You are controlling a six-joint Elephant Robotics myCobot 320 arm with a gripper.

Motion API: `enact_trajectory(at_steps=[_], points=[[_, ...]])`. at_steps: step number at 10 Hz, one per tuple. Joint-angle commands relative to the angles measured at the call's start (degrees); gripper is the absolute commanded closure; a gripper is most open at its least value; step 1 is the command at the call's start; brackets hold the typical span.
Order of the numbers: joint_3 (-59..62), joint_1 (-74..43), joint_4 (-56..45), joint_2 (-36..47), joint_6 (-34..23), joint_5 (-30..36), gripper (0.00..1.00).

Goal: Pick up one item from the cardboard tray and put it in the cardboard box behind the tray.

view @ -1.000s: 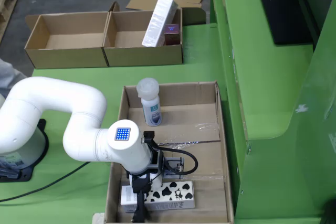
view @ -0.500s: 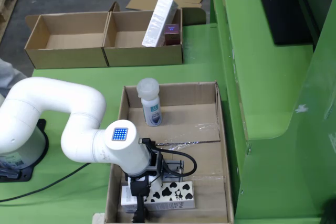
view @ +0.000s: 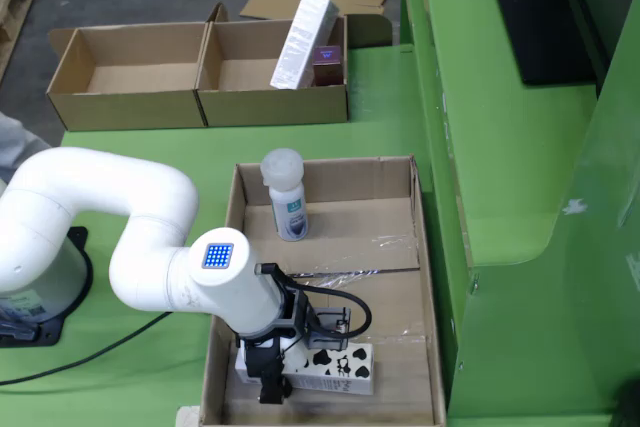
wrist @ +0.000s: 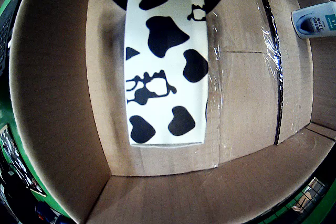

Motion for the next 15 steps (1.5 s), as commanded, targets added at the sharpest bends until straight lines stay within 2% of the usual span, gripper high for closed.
enact_trajectory(at_steps=[1, 13, 14, 15], points=[[0.47, 0.35, -0.14, 0.87, -0.08, 0.67, 1.0], [0.47, 0.35, -0.14, 0.87, -0.08, 0.67, 1.0], [-10.6, 0.66, 4.82, 9.8, -0.36, 0.64, 1.0], [-10.6, 0.66, 4.82, 9.8, -0.36, 0.64, 1.0]])
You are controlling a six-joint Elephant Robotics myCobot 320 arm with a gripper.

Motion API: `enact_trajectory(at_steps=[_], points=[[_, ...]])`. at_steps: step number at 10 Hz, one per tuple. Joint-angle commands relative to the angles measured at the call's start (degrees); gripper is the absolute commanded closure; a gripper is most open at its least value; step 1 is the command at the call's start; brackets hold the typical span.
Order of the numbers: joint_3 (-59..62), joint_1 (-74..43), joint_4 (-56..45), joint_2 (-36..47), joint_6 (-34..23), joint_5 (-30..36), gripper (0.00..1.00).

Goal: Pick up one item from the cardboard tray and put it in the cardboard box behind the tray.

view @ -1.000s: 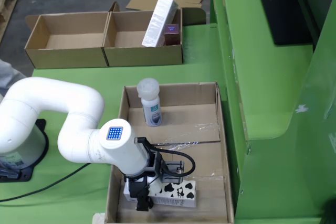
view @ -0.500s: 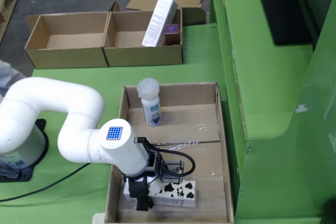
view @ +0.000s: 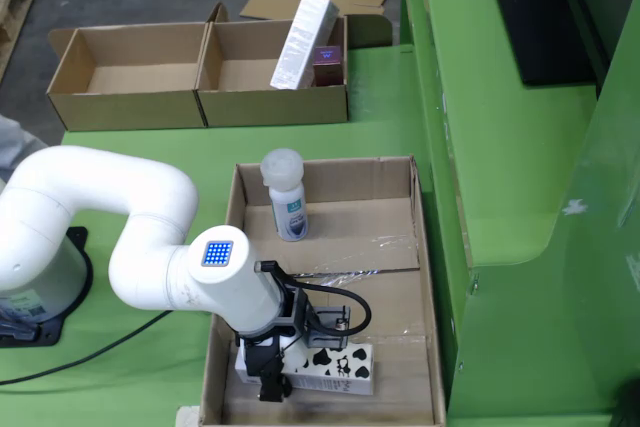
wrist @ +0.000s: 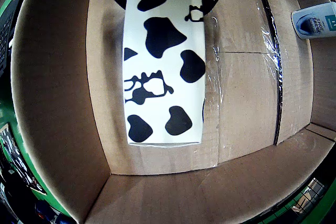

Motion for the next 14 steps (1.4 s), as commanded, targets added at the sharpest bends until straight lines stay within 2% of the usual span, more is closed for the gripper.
enact_trajectory(at_steps=[1, 2, 4, 5, 6, 8, 13, 14], points=[[-22.13, 1.07, 6.92, 24.1, -1.06, 1.65, 1.0], [-22.13, 1.07, 6.92, 24.1, -1.06, 1.65, 1.0], [-27.26, 2.01, 6.79, 33.02, -1.15, 1.79, 1.0], [-27.26, 2.01, 6.79, 33.02, -1.15, 1.79, 1.0], [-23.66, 2.64, 2.17, 35.95, -0.55, 1.75, 1.0], [-19.91, 2.59, -1.87, 36.77, -0.55, 2.32, 1.0], [-16.28, 3.01, -5.5, 39.0, -0.37, 2.59, 1.0], [-6.93, 3.5, -12.69, 38.15, -0.11, 2.94, 1.0]])
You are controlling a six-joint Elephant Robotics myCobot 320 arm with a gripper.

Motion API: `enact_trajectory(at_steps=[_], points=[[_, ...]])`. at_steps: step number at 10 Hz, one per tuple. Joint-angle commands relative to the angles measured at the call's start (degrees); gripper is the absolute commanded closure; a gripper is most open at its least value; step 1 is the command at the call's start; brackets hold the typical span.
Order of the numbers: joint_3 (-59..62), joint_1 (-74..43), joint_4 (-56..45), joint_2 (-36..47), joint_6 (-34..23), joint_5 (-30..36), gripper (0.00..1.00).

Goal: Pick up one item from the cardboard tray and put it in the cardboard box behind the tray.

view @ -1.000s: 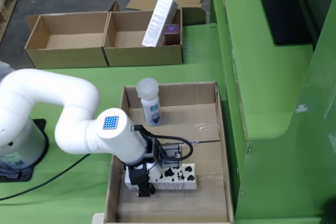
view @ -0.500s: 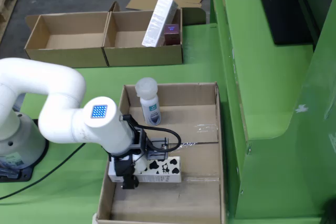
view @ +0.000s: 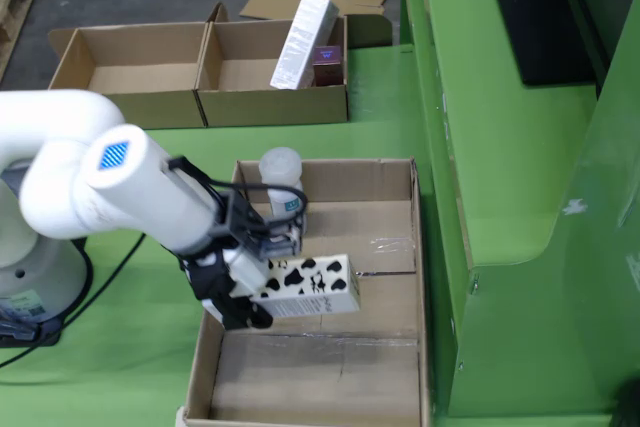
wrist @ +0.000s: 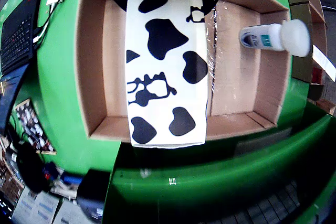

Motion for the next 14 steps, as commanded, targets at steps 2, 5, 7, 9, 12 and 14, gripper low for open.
enact_trajectory(at_steps=[2, 5, 7, 9, 12, 14], points=[[36.96, 1.46, -23.43, -4.1, 1.09, 0.82, 1.0], [51.32, 2.6, -29.54, -6.2, 1.55, 0.37, 1.0], [51.32, 4.36, -29.64, -6.28, 1.59, -0.52, 1.0], [51.32, 10.49, -34.67, -3.76, 1.36, -2.52, 1.0], [26.86, 19.34, -28.23, 12.72, 1.07, -4.75, 1.0], [18.65, 22.37, -26.33, 18.85, 0.5, -5.02, 1.0]])
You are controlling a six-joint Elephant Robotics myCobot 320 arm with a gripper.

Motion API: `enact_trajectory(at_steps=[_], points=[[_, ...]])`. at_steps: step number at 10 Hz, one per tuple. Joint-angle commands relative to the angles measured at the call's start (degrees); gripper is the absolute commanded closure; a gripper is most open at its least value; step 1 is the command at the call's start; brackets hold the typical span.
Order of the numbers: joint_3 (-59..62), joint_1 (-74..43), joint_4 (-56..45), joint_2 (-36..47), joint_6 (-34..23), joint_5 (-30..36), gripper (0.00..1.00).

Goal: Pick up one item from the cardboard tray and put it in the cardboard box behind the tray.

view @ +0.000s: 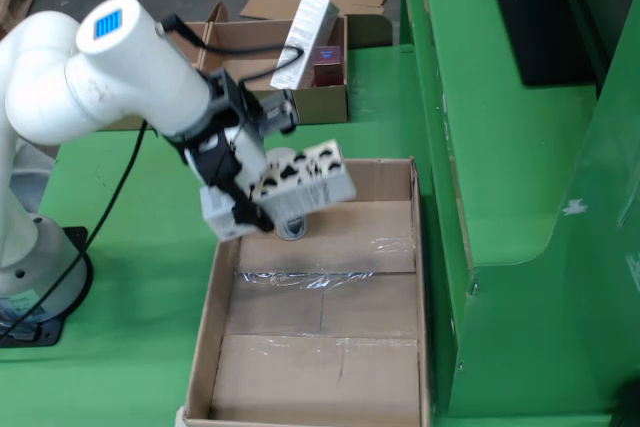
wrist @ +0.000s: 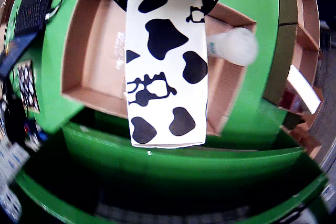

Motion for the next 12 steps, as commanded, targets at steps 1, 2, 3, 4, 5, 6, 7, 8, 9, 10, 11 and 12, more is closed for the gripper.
enact_trajectory(at_steps=[1, 2, 3, 4, 5, 6, 7, 8, 9, 10, 11, 12], points=[[-17.49, 8.06, 4.68, 23.87, -1.55, -0.33, 1.0], [-21.99, 11.32, 4.58, 28.26, -1.3, -1.3, 1.0], [-23.94, 13.5, 3.66, 30.67, -1.4, -1.95, 1.0], [-26.07, 15.91, 2.07, 33.52, -1.55, -2.46, 1.0], [-28.86, 18.4, -0.28, 37.76, -1.62, -2.86, 1.0], [-30.48, 22.56, -2.82, 41.1, -0.28, -4.32, 1.0], [-31.92, 30.4, -6.57, 45.11, 3.63, -7.42, 1.0], [-32.11, 37.88, -10.66, 47.88, 7.84, -10.32, 1.0], [-30.27, 50.18, -14.78, 47.29, 15.41, -14.99, 1.0], [-30.27, 50.18, -14.78, 47.29, 15.41, -14.99, 1.0], [-28.03, 62.28, -21.49, 48.53, 24.67, -18.7, 1.0], [-25.34, 69.37, -25.91, 47.77, 30.58, -20.55, 1.0]])
